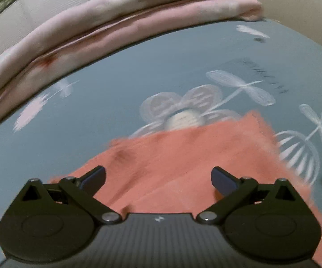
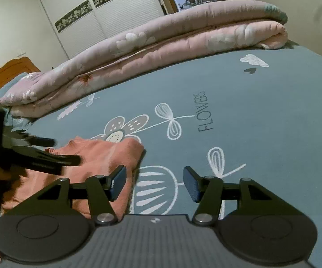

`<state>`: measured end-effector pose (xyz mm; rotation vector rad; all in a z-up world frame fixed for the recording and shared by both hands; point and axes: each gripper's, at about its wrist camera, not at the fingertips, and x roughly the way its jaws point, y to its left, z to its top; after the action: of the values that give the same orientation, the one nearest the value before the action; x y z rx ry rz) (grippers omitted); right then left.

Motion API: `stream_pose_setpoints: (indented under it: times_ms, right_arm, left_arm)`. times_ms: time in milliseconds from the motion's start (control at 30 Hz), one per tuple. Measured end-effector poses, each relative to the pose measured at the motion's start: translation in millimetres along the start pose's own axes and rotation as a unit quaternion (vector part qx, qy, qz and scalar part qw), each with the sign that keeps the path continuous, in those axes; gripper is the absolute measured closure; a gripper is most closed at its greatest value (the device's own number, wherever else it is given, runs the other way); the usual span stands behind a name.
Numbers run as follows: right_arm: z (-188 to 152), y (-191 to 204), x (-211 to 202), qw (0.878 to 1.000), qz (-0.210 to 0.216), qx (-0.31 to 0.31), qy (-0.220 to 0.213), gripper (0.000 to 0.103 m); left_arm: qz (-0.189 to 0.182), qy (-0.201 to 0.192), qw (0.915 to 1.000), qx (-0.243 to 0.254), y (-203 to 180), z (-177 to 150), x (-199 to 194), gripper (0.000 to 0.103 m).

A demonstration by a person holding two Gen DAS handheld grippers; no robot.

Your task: Fold clothes

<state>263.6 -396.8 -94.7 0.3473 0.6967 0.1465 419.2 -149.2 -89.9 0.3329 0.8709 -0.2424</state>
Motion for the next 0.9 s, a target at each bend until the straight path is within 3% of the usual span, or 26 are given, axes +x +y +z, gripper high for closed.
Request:
stream_pose_setpoints:
  times_ms: [100, 133, 233, 300, 467, 567, 667, 733, 800, 867, 900]
  right_arm:
    - [-1, 7, 2, 1.000, -0.002, -0.010, 0.004, 0.041]
    - [-1, 10, 3, 1.000, 0.000, -0.013, 0.005, 0.041]
    - [-3, 21, 6, 1.000, -0.001, -0.027, 0.010, 0.041]
    - [-5, 26, 8, 0.999, -0.002, -0.033, 0.013, 0.041]
    - [-10, 35, 14, 0.999, -0.010, -0.044, 0.024, 0.041]
    - [-11, 35, 17, 0.998, -0.015, -0.047, 0.027, 0.041]
    - [-12, 34, 18, 0.998, -0.019, -0.045, 0.028, 0.041]
    - [-12, 31, 17, 0.999, -0.022, -0.042, 0.027, 0.041]
    - [-12, 30, 17, 0.999, -0.024, -0.039, 0.027, 0.041]
    - [-12, 28, 17, 0.999, -0.024, -0.036, 0.027, 0.041]
    - [-12, 28, 16, 0.999, -0.024, -0.035, 0.027, 0.041]
  left_arm:
    - [-0.001, 0.021, 0.9966, -0.080, 63, -17, -14, 0.042]
    - [-0.003, 0.027, 0.9927, -0.118, 86, -26, -19, 0.047]
    - [-0.009, 0.032, 0.9776, -0.208, 139, -63, -32, 0.047]
    - [-0.013, 0.036, 0.9693, -0.243, 160, -85, -37, 0.047]
    - [-0.017, 0.031, 0.9479, -0.317, 188, -132, -37, 0.047]
    - [-0.014, 0.040, 0.9407, -0.336, 191, -147, -27, 0.047]
    - [-0.008, 0.025, 0.9428, -0.332, 185, -149, -31, 0.047]
    - [0.002, 0.024, 0.9526, -0.303, 177, -144, -32, 0.064]
    - [0.001, 0.024, 0.9613, -0.274, 169, -139, -32, 0.068]
    - [0.007, 0.032, 0.9645, -0.262, 163, -136, -28, 0.070]
    - [0.016, 0.033, 0.9659, -0.256, 161, -135, -28, 0.075]
